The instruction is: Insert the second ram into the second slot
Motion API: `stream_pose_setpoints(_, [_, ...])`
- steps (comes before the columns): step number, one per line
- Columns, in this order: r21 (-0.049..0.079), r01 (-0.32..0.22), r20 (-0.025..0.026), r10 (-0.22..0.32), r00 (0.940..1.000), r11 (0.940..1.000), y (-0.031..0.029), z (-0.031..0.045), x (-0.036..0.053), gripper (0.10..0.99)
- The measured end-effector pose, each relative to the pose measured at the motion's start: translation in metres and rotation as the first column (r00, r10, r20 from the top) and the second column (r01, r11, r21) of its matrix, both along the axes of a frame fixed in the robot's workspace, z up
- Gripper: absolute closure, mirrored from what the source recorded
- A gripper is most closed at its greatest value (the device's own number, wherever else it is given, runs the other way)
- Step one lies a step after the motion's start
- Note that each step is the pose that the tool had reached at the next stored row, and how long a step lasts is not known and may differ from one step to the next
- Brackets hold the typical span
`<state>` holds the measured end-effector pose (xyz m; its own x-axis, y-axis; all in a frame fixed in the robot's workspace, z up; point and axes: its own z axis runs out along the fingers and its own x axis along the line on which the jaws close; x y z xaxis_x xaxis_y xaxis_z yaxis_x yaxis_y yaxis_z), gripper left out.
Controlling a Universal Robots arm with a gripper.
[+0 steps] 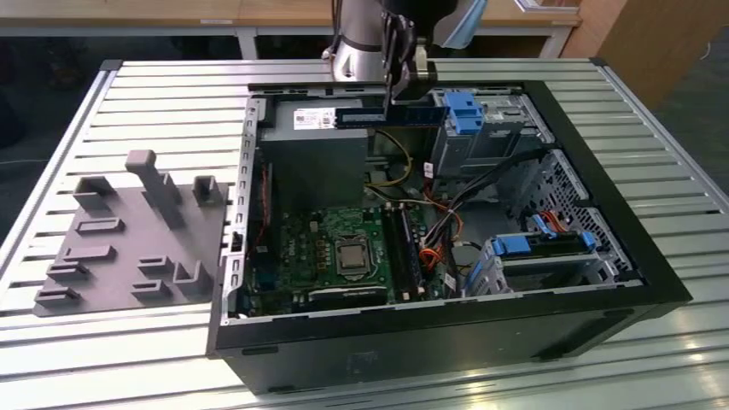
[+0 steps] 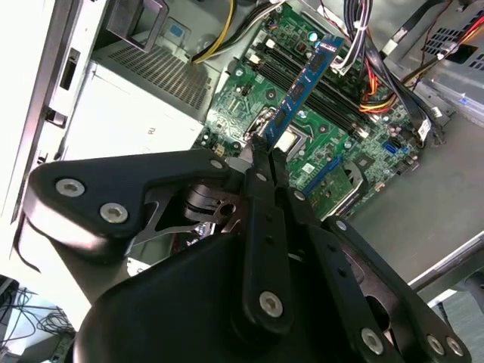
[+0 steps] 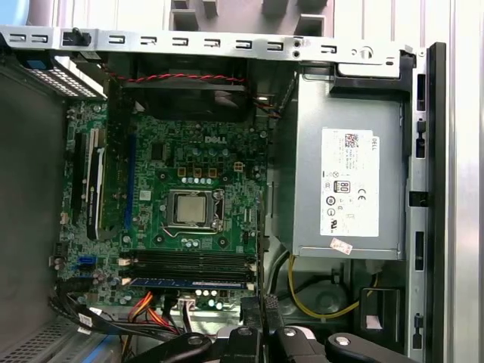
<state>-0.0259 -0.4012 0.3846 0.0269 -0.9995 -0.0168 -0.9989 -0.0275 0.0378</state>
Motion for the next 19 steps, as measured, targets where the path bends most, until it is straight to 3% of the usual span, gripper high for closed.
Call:
stream_pose_setpoints(13, [0.0, 0.0, 0.0008, 0.0, 1.0, 1.0, -0.0127, -0.0001, -0.0001, 0.953])
stream_pose_setpoints(19, [0.0, 0.0, 0.0144, 0.0, 0.9999, 1.0, -0.0199, -0.0004, -0.0012, 0.953])
